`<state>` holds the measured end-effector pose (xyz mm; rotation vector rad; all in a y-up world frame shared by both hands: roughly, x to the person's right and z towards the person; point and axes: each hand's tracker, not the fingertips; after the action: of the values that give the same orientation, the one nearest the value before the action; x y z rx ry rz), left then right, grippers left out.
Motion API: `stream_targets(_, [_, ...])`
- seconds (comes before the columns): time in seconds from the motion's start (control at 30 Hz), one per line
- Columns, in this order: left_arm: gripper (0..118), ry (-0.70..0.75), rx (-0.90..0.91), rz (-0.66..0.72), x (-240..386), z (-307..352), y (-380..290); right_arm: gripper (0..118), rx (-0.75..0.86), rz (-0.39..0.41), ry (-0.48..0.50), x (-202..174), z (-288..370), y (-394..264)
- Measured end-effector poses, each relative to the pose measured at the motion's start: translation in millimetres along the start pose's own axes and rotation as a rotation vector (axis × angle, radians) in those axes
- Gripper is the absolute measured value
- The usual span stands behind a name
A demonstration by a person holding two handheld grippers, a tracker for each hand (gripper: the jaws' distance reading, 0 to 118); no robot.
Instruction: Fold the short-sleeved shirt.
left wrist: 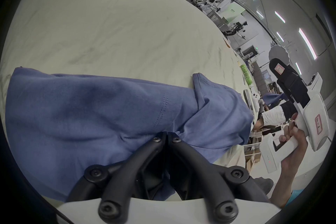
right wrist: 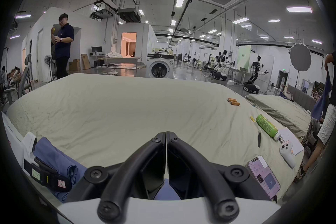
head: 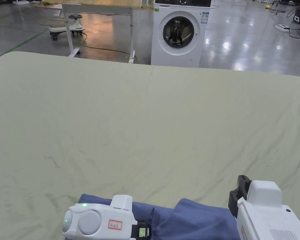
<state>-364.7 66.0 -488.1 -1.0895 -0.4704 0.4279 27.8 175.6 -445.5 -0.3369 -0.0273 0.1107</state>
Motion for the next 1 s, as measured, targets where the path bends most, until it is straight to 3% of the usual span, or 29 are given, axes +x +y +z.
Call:
stream_targets(0.2, [12,-0.056,0.163,0.033,-23,66,11,0,0.017,-0.005,0.005,2,2,5])
stream_targets(0.27, [24,-0.014,0.211,0.048,-44,96,14,0,0.027,-0.004,0.006,2,2,6])
stream_targets(0.4, [61,0.046,0.226,0.096,-95,131,13,0,0.037,-0.011,0.011,2,2,9])
stream_targets(0.43, [63,0.028,0.219,0.113,-112,133,12,0,0.039,-0.013,0.012,2,2,10])
stream_targets(0.63, [63,-0.139,0.134,0.229,-178,108,-14,0,0.04,-0.019,0.019,0,1,10])
stream_targets(0.83, [59,-0.392,0.108,0.297,-184,51,-38,0,0.035,-0.018,0.016,0,3,10])
stream_targets(0.87, [55,-0.403,0.122,0.321,-183,47,-41,0,0.034,-0.017,0.016,0,3,10])
stream_targets(1.0, [20,-0.415,0.133,0.337,-183,32,-43,0,0.032,-0.014,0.012,0,4,11])
